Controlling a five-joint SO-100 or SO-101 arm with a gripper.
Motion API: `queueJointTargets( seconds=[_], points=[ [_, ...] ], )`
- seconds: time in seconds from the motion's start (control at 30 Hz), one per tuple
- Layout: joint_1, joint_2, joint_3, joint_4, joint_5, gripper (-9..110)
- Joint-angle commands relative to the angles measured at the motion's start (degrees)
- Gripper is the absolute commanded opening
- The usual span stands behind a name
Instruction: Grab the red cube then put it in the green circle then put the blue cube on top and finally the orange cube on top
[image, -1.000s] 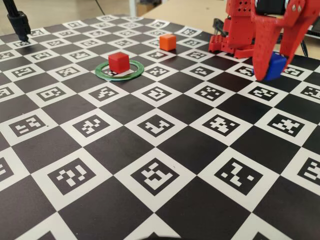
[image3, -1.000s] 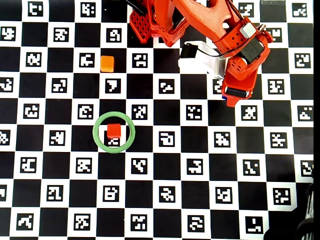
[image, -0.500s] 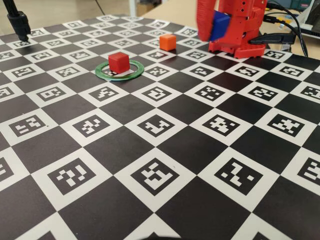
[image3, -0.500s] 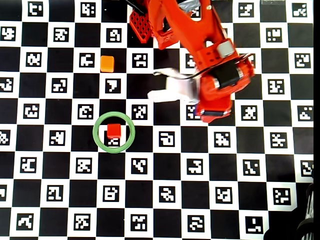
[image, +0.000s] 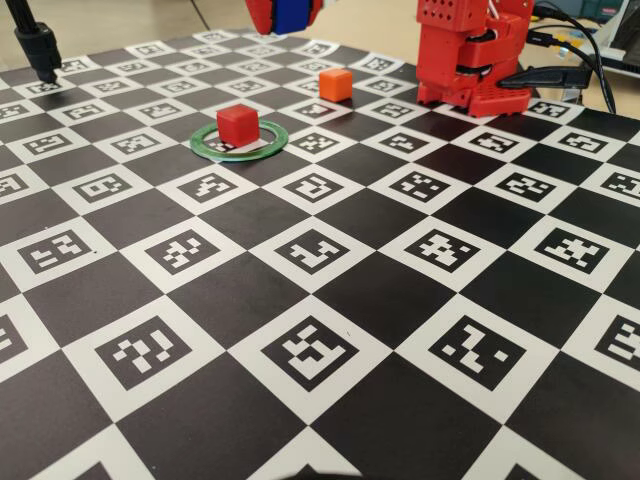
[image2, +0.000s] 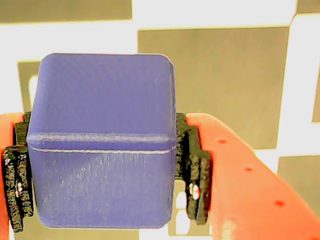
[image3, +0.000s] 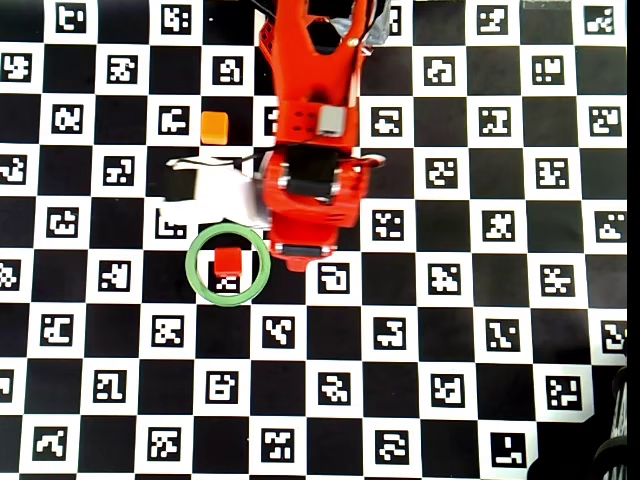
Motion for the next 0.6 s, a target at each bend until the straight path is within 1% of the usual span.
queueJointTargets(
  seconds=[0.0,0.27,0.57],
  points=[
    [3.25,0.97,-5.45,0.35,-3.43,8],
    [8.17,0.44,-4.31,-4.48,-8.7,8],
    [10.9,-1.85,-3.6,-8.96,-9.93,8]
  ],
)
